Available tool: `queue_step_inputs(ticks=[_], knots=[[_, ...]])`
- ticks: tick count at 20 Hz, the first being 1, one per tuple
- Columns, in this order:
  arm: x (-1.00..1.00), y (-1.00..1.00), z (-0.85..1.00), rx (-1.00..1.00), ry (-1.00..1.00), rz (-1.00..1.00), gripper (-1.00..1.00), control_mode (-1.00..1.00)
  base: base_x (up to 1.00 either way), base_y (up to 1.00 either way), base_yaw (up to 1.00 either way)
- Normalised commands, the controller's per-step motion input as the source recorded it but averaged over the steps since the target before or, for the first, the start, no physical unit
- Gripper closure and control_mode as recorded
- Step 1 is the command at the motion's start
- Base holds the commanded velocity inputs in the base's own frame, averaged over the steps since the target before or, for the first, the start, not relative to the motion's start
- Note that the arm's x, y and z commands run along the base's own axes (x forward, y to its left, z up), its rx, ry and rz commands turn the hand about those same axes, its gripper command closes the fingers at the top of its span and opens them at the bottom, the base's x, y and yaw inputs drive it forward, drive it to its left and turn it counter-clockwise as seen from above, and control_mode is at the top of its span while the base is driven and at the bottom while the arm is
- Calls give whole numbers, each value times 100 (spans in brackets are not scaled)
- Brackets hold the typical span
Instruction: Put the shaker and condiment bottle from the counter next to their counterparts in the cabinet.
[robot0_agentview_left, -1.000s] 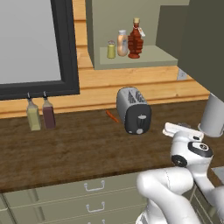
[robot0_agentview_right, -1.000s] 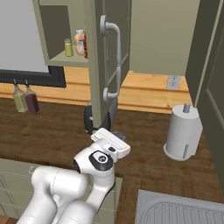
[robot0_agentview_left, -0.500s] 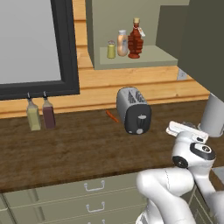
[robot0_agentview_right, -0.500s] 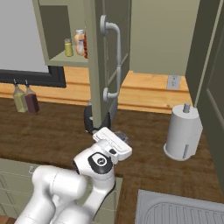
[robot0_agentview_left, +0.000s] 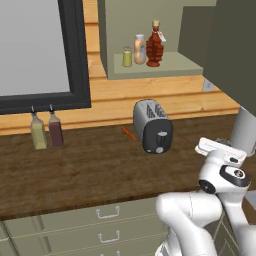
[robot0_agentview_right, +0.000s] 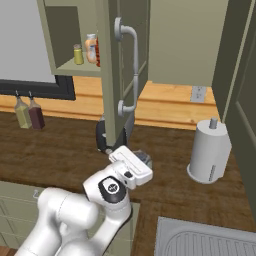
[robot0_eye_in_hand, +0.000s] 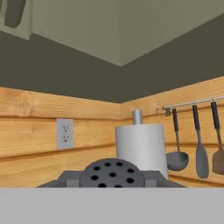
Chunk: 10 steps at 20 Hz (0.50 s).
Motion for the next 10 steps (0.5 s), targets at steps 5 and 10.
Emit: queue_step_inputs(ticks=[5,10], knots=[[7,100,0,-24,0,17,100,-100,0,0,0],[0,41,0,-5,0,5,100,-100,0,0,0]])
